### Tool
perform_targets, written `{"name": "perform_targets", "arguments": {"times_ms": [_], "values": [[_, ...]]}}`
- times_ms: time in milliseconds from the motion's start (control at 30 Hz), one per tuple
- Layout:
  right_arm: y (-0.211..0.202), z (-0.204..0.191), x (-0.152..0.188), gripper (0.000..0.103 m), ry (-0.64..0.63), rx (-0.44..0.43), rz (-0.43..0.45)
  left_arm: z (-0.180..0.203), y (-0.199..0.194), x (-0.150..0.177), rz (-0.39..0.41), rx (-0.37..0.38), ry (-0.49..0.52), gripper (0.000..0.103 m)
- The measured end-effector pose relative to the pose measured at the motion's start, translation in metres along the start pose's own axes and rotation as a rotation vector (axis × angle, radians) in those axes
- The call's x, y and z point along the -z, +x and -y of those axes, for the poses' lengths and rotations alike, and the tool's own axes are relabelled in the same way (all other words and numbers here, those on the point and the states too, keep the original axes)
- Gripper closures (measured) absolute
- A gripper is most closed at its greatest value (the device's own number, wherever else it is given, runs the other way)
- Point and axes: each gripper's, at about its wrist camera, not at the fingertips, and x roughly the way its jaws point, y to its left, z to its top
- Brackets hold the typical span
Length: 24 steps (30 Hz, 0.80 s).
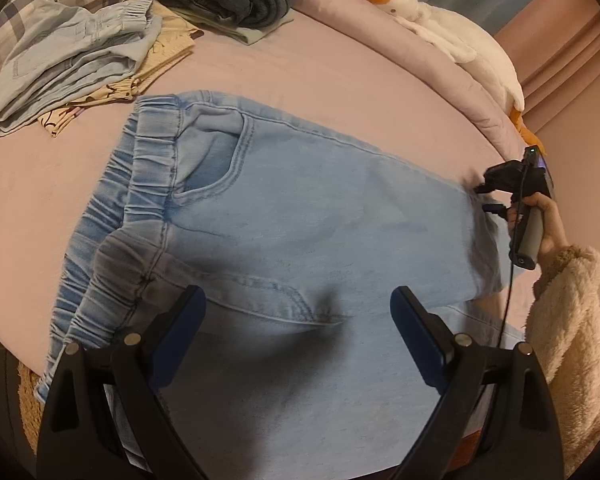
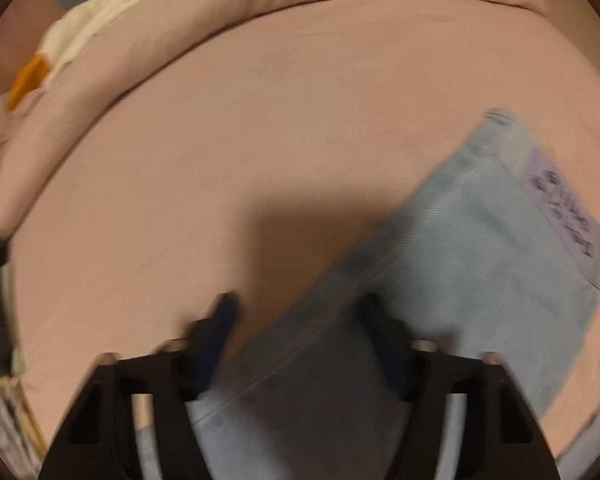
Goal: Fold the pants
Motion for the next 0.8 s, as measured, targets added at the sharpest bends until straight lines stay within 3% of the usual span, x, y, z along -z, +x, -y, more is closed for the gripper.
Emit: {"name": "perform_targets", "arguments": {"times_ms": [67, 133, 200, 300, 400, 500, 533, 600, 700, 800], "values": [[-0.005, 0.004, 0.004, 0.074, -0.005, 0.019, 0.003, 0.001, -0.002, 0.004, 0.006, -0.002, 0.008, 0.009], [-0.014, 0.016, 0.009, 0.097, -0.003, -0.013, 0.001, 0.0, -0.003, 0.006, 0.003, 0.001, 0.007, 0.009], [-0.029, 0.032, 0.017, 0.098, 0.003, -0.088, -0.003, -0.001, -0.005, 0.009, -0.004, 0.02, -0.007, 0.009], [-0.079, 0.059, 0.038, 0.098, -0.001, -0.203, 0.071, -0.002, -0.016, 0.009, 0.026, 0.074, -0.057, 0.009], [-0.141, 0.094, 0.079, 0.098, -0.004, -0.347, 0.172, -0.002, -0.026, 0.007, 0.066, 0.144, -0.13, 0.01], [-0.193, 0.136, 0.146, 0.098, -0.017, -0.448, 0.273, 0.006, -0.026, 0.003, 0.056, 0.202, -0.168, 0.013], [-0.199, 0.155, 0.164, 0.097, -0.008, -0.47, 0.29, 0.011, -0.025, 0.001, 0.053, 0.218, -0.17, 0.015], [-0.201, 0.177, 0.205, 0.097, 0.005, -0.518, 0.262, 0.023, -0.021, -0.005, 0.049, 0.242, -0.161, 0.03], [-0.19, 0.203, 0.232, 0.098, 0.02, -0.534, 0.209, 0.043, -0.002, -0.018, 0.016, 0.236, -0.13, 0.036], [-0.179, 0.222, 0.251, 0.098, 0.051, -0.487, 0.198, 0.055, 0.016, -0.033, -0.029, 0.264, -0.137, 0.036]]}}
